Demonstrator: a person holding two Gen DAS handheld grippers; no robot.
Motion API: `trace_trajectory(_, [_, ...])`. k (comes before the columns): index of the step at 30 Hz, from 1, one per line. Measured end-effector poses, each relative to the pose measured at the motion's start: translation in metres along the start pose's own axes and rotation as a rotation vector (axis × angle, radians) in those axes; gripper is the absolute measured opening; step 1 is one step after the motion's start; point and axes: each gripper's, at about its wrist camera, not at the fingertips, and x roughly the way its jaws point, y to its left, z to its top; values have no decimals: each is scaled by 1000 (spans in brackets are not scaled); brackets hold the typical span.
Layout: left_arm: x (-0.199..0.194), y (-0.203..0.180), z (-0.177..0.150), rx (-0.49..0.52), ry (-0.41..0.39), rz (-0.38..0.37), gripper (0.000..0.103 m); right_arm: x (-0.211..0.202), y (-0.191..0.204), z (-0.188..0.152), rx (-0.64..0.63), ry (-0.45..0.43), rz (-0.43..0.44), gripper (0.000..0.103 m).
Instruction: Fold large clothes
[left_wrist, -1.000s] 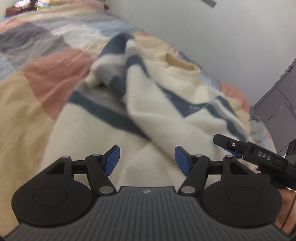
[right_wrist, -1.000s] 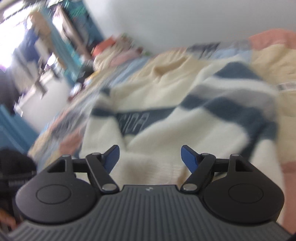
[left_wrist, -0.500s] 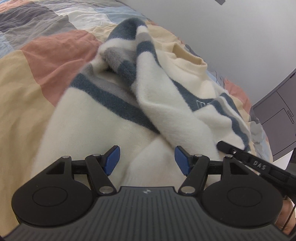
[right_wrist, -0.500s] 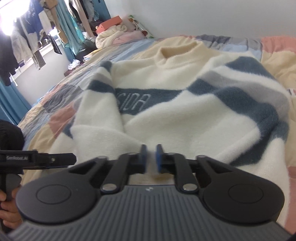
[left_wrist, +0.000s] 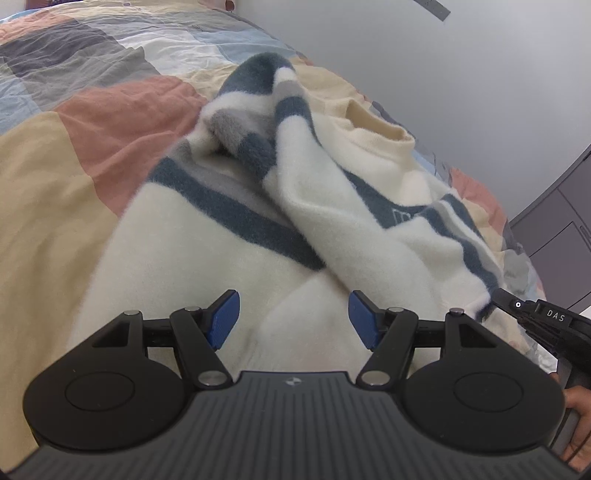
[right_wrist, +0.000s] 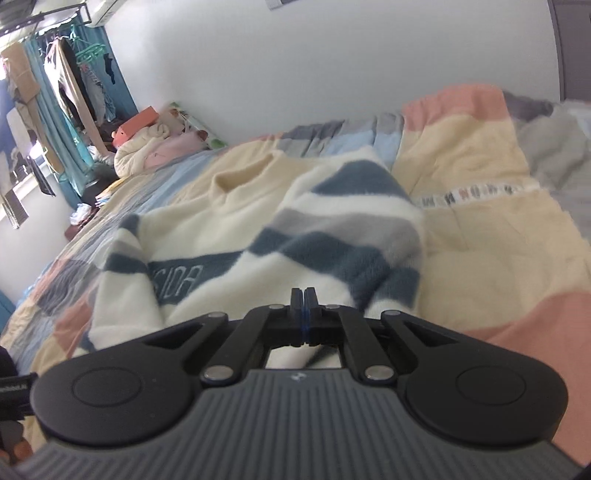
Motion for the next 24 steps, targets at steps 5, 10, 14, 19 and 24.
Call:
trace_trajectory(5, [3,1,-4,2,10,17,70,16,-3,-6,110,78,101,17])
trace_trajectory(10, [2,0,-2,0,4,5,70,19,-8,-11,202,100,194,72])
trace_trajectory(14, [4,-1,-2,4,8,-6,70,29,-6,-14,196,127,177,71])
trace_trajectory(19, [4,-1,0,0,-1,-13,70,41,2,-17,179,182,201,52])
trace_trajectory(24, [3,0,0,-9,-3,-11,70,38,27,-23,27,232,205,14])
